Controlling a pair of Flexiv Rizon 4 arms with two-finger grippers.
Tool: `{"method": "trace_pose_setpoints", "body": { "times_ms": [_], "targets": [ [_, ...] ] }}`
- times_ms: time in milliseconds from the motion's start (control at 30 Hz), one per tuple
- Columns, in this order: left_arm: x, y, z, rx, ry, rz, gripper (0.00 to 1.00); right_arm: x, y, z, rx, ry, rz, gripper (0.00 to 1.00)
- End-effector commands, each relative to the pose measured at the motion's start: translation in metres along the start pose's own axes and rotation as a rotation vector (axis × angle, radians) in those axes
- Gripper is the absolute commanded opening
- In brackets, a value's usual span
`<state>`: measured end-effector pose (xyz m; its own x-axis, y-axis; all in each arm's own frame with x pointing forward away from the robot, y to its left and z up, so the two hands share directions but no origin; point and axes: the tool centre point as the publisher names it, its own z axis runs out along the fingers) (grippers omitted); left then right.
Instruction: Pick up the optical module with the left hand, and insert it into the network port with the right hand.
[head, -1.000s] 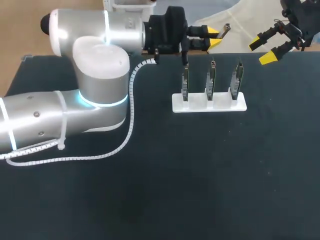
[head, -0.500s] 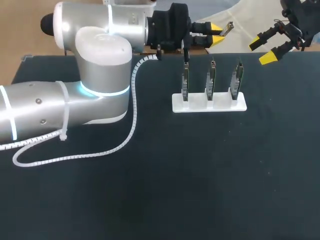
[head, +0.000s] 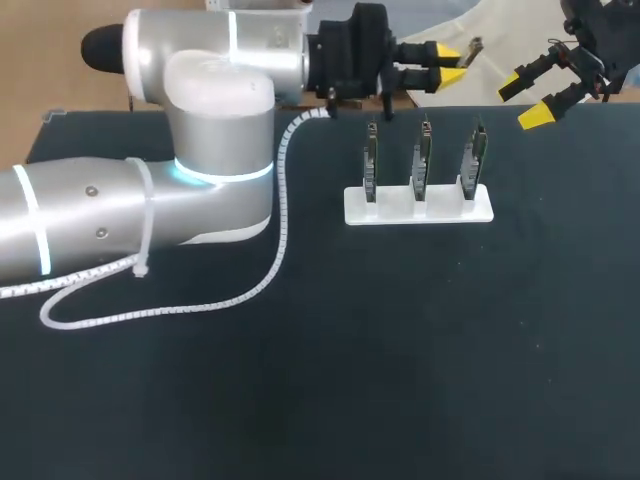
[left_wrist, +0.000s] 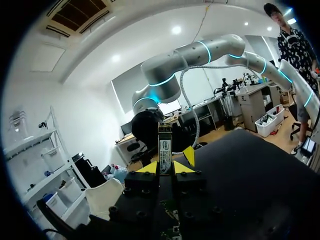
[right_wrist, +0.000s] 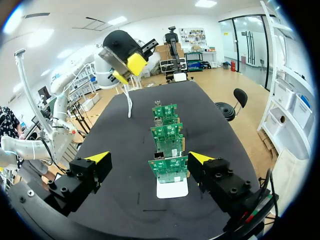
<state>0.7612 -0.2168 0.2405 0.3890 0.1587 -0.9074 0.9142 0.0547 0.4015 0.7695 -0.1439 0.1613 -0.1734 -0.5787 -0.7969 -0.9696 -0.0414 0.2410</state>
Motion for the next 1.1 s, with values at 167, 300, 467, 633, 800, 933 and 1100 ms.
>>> {"method": "trace_pose_setpoints", "body": {
  "times_ms": [167, 300, 467, 633, 800, 933, 1100],
  "targets": [
    [0.006, 0.018, 0.025, 0.084, -0.039, -0.02, 0.0, 0.0, 0.001, 0.0, 0.003, 0.0, 0.0, 1.0],
    [0.009, 0.018, 0.027, 0.092, -0.057, -0.051, 0.0, 0.0, 0.001, 0.0, 0.003, 0.0, 0.0, 1.0],
    [0.009, 0.017, 0.03, 0.115, -0.057, -0.08, 0.0, 0.0, 0.001, 0.0, 0.003, 0.0, 0.0, 1.0],
    [0.013, 0.011, 0.032, 0.115, -0.08, -0.142, 0.0, 0.0, 0.001, 0.0, 0.003, 0.0, 0.0, 1.0],
    [0.014, 0.006, 0.038, 0.145, -0.104, -0.177, 0.0, 0.0, 0.001, 0.0, 0.003, 0.0, 0.0, 1.0],
    [0.015, 0.003, 0.042, 0.162, -0.099, -0.207, 0.0, 0.0, 0.001, 0.0, 0.003, 0.0, 0.0, 1.0],
    [0.016, 0.001, 0.046, 0.152, -0.11, -0.218, 0.0, 0.0, 0.001, 0.0, 0.003, 0.0, 0.0, 1.0]
  ]
}}
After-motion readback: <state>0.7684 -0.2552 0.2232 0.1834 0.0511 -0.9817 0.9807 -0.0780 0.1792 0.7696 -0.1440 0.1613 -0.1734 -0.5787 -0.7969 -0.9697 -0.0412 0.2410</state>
